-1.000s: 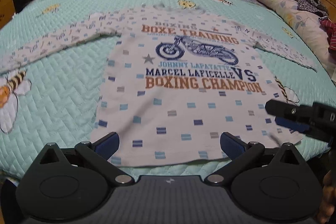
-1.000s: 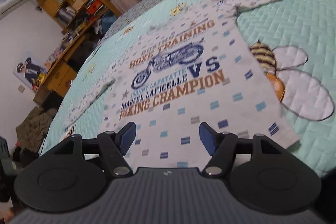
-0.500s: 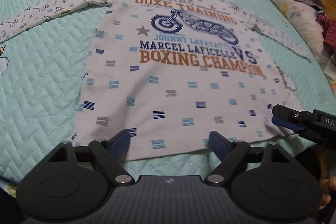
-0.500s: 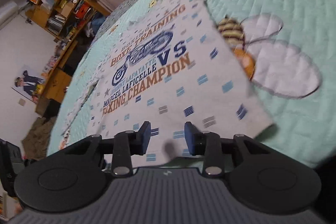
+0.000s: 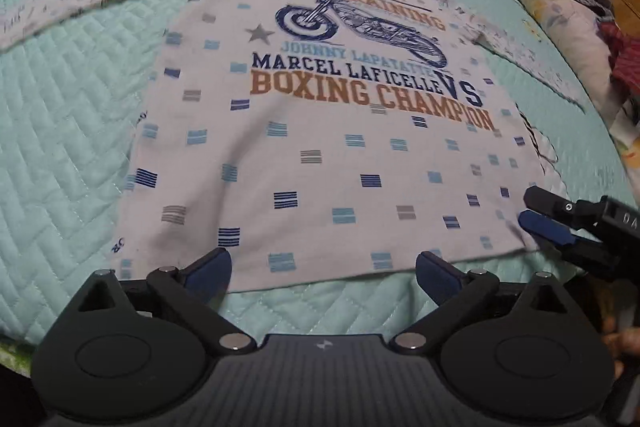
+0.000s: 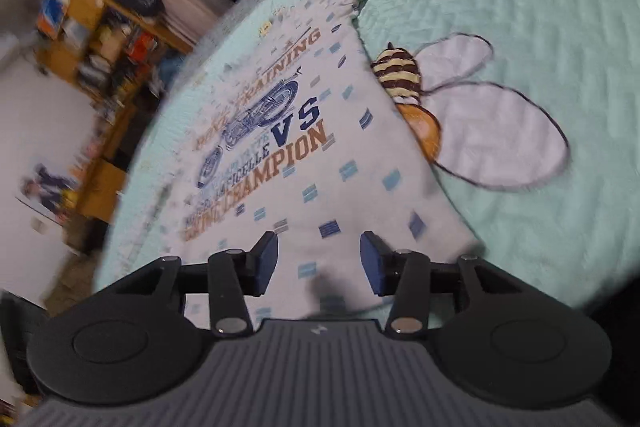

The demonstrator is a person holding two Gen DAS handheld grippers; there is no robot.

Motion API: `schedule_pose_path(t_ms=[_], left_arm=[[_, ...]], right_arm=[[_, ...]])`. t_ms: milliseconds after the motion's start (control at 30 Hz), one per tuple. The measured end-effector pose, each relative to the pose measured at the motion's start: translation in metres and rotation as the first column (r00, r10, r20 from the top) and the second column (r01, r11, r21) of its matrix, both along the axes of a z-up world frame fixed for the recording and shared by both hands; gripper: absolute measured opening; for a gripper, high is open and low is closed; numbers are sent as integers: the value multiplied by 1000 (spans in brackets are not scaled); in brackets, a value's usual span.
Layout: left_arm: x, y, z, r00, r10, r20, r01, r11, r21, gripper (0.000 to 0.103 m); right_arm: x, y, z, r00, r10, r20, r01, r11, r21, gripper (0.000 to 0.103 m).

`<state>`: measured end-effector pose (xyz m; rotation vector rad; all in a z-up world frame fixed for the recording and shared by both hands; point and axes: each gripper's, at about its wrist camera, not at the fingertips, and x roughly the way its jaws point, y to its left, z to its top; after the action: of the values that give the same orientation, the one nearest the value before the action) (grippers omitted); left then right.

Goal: Fold clothes

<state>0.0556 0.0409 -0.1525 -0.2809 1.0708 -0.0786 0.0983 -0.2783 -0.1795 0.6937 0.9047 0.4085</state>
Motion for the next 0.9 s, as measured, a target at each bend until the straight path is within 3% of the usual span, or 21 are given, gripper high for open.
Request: schedule_pose_path(t_ms=[100,333,433,500,533,600,700,833,900], left_arm=[[0,-9,8,1000,-8,-10,8,1000,20,100],[-4,-20,43,992,-45,115,38,997,67,102],[8,-9,26,999,-2,43,1,1000,30,102],[13,4,4,999,29,-38,-29,1000,-7,102],[10,8,-2,999,34,-38,-34,999,-15,102],[2,8,3,1000,26,-17,-26,1000,-14,102],[-2,3,14,1000,11,6,-11,1000,5,101],[2,-5,40,994,-14,105,10,999,30,102],[8,-7,44,993,-14,118,7,998,60,102]], right_arm=[[-1,-1,9,1000,-9,3,9,1000,3,51],[-3,24,52,989,63,135,-63,998,-3,57],[2,34,50,987,89,132,-88,996,-13,63],[5,31,36,991,92,101,-92,996,-7,63],[6,29,26,994,78,70,-77,997,-25,63],[3,25,10,999,45,23,-44,997,-60,61],[-6,16,9,999,32,15,-32,999,-33,61],[-6,18,33,996,46,80,-44,999,-29,61],[-3,22,41,992,66,105,-65,998,-14,62]])
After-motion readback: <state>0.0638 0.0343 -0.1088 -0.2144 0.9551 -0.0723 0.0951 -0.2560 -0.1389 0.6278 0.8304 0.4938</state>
